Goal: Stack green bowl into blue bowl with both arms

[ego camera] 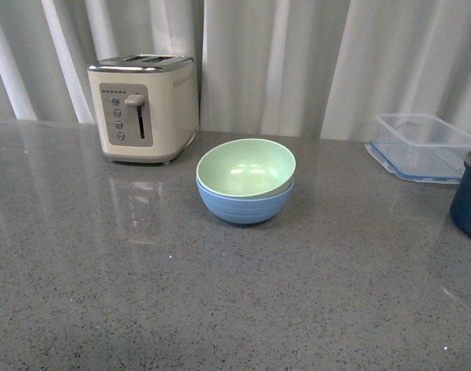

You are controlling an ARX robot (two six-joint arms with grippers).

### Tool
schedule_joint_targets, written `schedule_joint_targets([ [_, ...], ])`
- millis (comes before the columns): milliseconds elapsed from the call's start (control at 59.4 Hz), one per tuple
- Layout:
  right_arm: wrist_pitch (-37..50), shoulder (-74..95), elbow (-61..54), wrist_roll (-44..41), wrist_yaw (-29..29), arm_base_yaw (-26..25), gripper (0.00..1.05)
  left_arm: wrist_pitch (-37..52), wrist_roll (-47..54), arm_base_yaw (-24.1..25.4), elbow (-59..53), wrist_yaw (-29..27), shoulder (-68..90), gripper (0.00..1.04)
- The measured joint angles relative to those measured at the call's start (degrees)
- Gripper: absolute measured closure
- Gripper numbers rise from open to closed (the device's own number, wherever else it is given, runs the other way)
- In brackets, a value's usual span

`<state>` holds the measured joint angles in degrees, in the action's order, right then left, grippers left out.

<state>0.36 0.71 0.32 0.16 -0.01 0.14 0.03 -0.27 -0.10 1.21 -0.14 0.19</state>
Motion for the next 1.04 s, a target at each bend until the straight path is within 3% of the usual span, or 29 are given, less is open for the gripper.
schedule_joint_targets([
  [236,-0.3,-0.5,0.0,-0.1,0.0,0.0,1.02,0.0,0.0,0.0,0.0,0.0,0.0,0.07],
  [472,-0.3,-0.5,0.0,-0.1,0.0,0.0,0.55,0.0,0.0,0.0,0.0,0.0,0.0,0.07],
  [556,-0.3,-0.5,0.0,-0.1,0.0,0.0,0.33,0.0,0.0,0.0,0.0,0.0,0.0,0.07],
  [708,-0.3,-0.5,0.0,0.0,0.0,0.0,0.08,0.0,0.0,0.0,0.0,0.0,0.0,0.07],
  [1045,-0.3,-0.5,0.0,0.0,0.0,0.0,0.1,0.0,0.0,0.0,0.0,0.0,0.0,0.07],
])
